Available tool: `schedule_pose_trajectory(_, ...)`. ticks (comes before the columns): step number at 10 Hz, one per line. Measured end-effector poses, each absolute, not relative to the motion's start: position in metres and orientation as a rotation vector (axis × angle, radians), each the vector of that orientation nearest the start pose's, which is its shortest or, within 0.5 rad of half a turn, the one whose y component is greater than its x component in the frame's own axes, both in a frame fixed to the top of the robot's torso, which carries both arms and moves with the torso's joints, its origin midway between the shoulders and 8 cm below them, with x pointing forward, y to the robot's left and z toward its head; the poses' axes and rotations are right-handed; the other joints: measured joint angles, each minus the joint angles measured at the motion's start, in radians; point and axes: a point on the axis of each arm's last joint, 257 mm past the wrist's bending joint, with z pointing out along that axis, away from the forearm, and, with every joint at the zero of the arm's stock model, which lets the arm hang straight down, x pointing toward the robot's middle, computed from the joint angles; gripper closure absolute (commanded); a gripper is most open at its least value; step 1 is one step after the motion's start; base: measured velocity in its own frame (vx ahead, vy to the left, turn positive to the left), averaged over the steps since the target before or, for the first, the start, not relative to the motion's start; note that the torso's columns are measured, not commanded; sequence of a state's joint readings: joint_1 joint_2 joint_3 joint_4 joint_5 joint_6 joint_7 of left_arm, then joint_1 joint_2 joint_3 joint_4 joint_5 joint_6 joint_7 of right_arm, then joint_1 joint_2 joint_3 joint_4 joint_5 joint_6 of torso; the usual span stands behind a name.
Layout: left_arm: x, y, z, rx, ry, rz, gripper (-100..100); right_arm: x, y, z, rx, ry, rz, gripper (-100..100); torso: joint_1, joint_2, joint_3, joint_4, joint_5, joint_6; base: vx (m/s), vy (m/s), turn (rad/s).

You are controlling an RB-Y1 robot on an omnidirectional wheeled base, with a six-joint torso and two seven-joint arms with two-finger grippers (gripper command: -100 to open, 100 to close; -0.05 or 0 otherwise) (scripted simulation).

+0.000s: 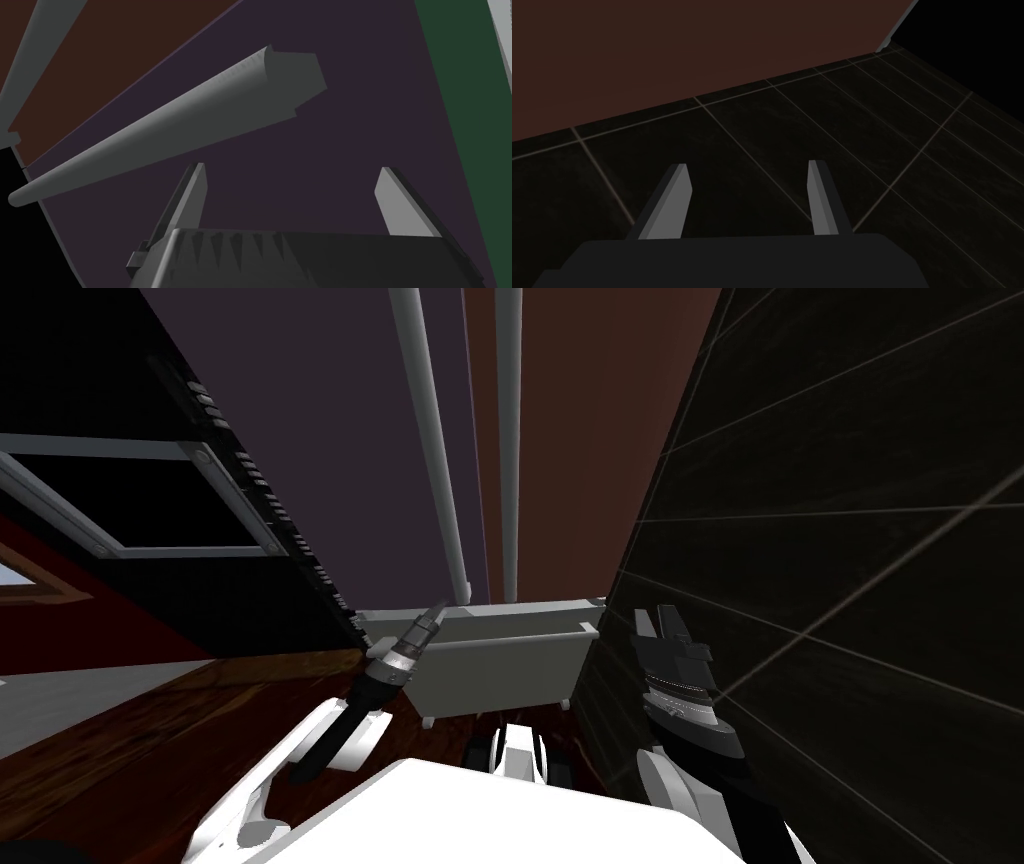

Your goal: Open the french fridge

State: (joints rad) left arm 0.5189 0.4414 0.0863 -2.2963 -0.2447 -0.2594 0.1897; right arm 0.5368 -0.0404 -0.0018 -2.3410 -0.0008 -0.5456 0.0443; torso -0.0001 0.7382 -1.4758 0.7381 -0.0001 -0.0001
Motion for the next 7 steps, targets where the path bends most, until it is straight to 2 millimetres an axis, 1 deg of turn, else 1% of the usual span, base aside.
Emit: schedule_pose_trajectory(7,0.388,0.285,-0.037,-0.378,1.308,-0.928,-100,0.322,-0.274,0.048,0.553,0.604,1.267,0,0.000,0.000,0.000,0.000,0.000,0.000,-0.020,-0.030,-0.066)
